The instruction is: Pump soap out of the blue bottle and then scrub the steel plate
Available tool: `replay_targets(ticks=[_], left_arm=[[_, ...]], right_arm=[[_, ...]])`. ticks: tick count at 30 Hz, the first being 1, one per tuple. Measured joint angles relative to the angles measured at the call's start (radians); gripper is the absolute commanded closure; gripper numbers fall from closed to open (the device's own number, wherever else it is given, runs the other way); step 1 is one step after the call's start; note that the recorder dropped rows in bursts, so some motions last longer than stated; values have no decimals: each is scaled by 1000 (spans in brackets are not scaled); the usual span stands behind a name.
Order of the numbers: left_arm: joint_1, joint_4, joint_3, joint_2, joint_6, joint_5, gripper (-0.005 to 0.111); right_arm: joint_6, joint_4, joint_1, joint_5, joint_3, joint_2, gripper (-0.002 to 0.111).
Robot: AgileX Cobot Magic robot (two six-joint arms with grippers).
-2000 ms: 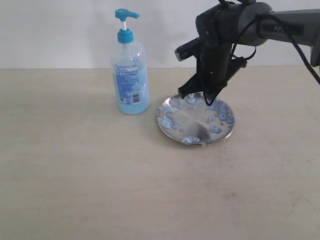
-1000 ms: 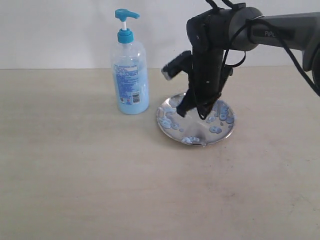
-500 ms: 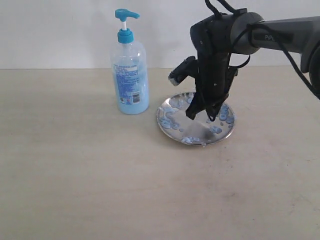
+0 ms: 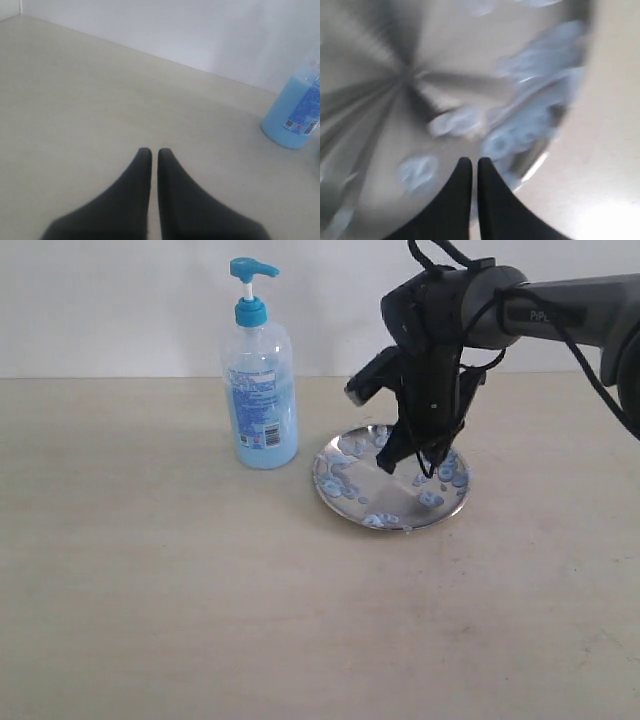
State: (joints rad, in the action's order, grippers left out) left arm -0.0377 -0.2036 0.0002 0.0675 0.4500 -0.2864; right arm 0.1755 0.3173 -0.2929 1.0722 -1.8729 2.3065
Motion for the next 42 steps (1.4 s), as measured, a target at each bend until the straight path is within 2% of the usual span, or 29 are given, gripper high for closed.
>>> replay_targets(ticks=[3,6,9,12,14,16,18,23,26,31,35,39,42], left_arm=[[0,0,0,0,0,1,103],[0,0,0,0,0,1,103],[0,0,0,0,0,1,103],[0,0,0,0,0,1,103],[0,0,0,0,0,1,103],[0,0,0,0,0,1,103],[0,0,0,0,0,1,103],[0,0,0,0,0,1,103],[0,0,0,0,0,1,103],[0,0,0,0,0,14,103],[0,0,0,0,0,16,103],[0,0,0,0,0,17,103],[0,0,0,0,0,17,103]], right_arm=[[-215,27,3,-98,-10,-7,109],[-248,-28,3,-179,23,-74,109],[-275,-66,11,-410,154,-283,109],[-294,-95,63,-768,374,-563,109],[-288,-95,117,-1037,585,-778,109],[-273,-95,168,-1214,812,-975,109],[-265,-95,207,-1306,1000,-1145,109],[-291,-97,225,-1314,1409,-1457,109],[-348,-97,225,-1303,1557,-1620,109],[-514,-101,225,-1290,1652,-1873,109],[-570,-104,225,-1219,1667,-1995,109],[-505,-108,225,-1187,1667,-2078,109],[-418,-107,225,-1079,1667,-2106,109]])
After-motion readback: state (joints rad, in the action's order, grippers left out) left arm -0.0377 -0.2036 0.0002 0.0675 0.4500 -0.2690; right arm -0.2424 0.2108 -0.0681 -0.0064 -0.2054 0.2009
